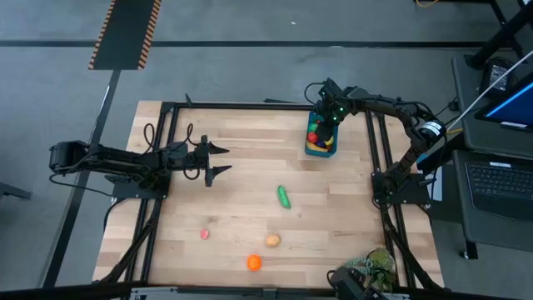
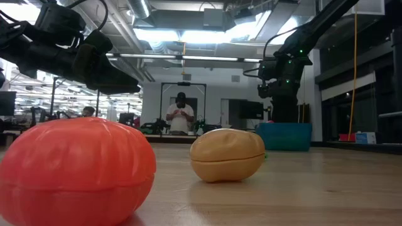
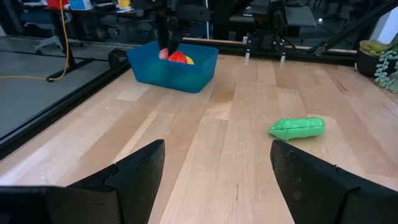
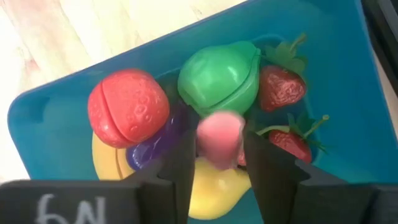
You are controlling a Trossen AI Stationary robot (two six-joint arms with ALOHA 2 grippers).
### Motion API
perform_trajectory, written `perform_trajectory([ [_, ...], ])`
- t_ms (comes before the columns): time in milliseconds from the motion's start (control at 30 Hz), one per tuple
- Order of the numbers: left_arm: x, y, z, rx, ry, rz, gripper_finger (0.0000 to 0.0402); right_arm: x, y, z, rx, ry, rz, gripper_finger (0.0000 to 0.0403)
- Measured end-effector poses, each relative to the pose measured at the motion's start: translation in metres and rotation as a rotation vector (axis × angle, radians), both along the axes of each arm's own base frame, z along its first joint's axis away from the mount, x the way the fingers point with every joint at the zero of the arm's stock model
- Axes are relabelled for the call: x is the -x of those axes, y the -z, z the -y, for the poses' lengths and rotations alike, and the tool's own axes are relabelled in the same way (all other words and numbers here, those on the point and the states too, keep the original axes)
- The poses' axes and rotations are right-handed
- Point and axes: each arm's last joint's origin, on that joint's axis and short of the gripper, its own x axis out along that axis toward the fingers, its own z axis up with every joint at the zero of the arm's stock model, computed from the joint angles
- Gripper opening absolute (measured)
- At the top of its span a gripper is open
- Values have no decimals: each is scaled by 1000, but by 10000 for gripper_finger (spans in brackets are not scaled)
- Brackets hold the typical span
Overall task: Pick and placing Produce into tupperware
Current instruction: Put the pink peach into the blue bin, then put the green peas into the blue bin
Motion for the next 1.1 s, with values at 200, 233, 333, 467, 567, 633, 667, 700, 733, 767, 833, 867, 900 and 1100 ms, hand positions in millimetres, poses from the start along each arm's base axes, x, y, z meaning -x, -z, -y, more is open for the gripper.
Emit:
perform_trajectory([
  [200,0,0,0,0,0,0,286,1,0,-1,-6,-9,-8,186],
  [233,0,0,0,0,0,0,286,1,0,-1,-7,-7,-9,195],
  [333,0,0,0,-1,0,0,286,1,0,-2,-6,-14,-12,213],
  [467,0,-2,0,-11,2,16,286,4,-17,-4,58,-32,38,225],
  [567,-1,-6,0,-27,4,60,286,7,-35,-9,138,-36,125,227],
  [633,-1,-7,0,-46,7,69,286,10,-46,-18,191,-53,213,227],
  [667,-1,-7,0,-49,7,68,286,12,-50,-23,217,-50,252,227],
  [700,-1,-7,0,-50,8,68,286,15,-53,-29,244,-48,288,227],
  [733,-1,-8,0,-51,7,71,286,19,-54,-36,261,-45,316,227],
  [767,-1,-9,0,-54,7,74,286,23,-55,-42,285,-46,348,227],
  [833,0,-9,0,-57,8,79,286,32,-51,-55,315,-34,399,227],
  [867,0,-9,0,-55,7,78,286,37,-48,-63,324,-24,420,227],
  [900,0,-9,0,-47,7,76,286,41,-46,-69,337,-22,442,227],
  [1100,0,-9,0,49,-10,100,286,58,-31,-104,414,-61,665,227],
])
